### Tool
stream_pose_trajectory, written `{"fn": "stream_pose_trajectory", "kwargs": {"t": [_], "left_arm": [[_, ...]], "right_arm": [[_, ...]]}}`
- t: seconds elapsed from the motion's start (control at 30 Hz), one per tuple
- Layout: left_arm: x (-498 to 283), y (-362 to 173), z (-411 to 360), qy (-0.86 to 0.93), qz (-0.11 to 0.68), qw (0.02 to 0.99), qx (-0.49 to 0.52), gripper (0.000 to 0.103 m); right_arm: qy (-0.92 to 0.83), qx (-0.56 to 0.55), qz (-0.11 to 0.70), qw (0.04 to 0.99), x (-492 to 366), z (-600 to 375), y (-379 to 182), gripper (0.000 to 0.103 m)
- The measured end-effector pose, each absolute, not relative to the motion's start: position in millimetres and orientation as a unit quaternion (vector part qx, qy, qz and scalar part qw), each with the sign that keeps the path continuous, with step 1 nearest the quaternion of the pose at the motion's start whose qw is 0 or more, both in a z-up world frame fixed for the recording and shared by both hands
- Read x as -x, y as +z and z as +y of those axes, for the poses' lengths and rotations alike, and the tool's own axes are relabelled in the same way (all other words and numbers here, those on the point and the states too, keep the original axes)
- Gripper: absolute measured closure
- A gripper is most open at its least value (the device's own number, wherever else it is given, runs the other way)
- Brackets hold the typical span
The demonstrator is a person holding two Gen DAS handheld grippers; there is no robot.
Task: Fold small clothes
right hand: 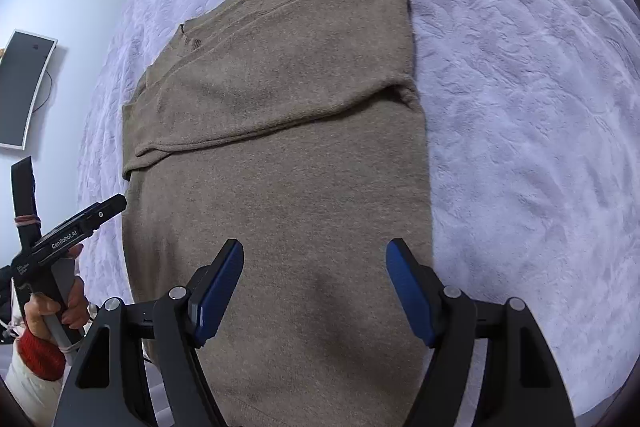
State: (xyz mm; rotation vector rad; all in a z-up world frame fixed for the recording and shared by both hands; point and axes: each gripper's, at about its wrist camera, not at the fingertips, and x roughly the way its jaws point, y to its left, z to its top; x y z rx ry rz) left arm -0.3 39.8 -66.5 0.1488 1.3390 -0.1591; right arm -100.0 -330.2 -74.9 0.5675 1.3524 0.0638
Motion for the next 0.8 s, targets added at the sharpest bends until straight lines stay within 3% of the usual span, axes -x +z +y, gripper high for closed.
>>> {"fn": "stream_pose_trajectory", "kwargs": {"t": [0.4, 0.8], "left_arm": [[60.8, -68.1, 55.6, -0.065, 0.64, 0.765, -0.031, 0.0], [152.3, -95.5, 136.4, -0.141, 0.7, 0.7, -0.014, 0.0]], "right_arm": [[0.118, -0.236, 0.637, 0.724, 120.9, -332.6, -85.1, 0.026], [0.133, -0.333, 0.656, 0.665, 229.0, -335.0, -121.4, 0.026]]}}
